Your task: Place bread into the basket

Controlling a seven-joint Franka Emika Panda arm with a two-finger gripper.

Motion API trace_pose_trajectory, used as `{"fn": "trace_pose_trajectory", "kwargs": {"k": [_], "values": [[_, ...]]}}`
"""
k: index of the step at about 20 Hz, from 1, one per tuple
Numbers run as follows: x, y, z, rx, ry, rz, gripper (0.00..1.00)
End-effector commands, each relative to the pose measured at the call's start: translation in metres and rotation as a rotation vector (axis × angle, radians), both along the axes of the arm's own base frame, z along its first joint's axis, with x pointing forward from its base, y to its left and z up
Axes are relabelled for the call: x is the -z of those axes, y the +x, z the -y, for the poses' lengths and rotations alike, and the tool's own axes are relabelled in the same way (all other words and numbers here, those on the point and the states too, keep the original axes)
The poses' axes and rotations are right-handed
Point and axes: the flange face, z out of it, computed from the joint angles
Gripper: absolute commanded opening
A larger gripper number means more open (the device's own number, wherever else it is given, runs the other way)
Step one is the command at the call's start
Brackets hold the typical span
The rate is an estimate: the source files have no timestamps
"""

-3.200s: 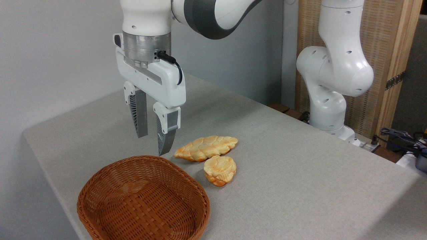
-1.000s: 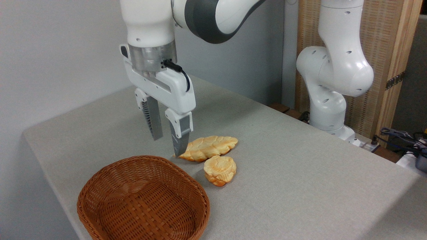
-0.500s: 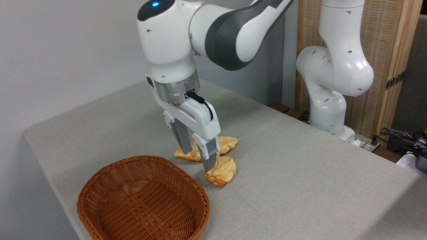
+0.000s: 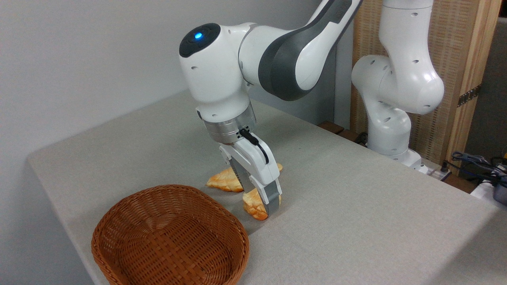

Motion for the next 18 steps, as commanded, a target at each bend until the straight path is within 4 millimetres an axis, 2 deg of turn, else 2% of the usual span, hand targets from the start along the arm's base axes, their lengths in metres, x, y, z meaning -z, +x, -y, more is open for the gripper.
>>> {"fn": "trace_pose_trajectory", "kwargs": {"k": [1,7,8,9,11,12,18], "values": [[0.008,-0.001,0.009,0.041,0.013,-0.019,1.0],[0.014,-0.001,0.025,0.07,0.014,-0.031,1.0],[0.014,-0.001,0.027,0.073,0.014,-0.03,0.95],[0.014,-0.001,0.027,0.074,0.014,-0.031,0.81],[0.014,0.0,0.035,0.089,0.015,-0.03,0.4],[0.014,-0.001,0.036,0.09,0.013,-0.03,0.33],[0.014,0.0,0.037,0.091,0.012,-0.031,0.34]]}}
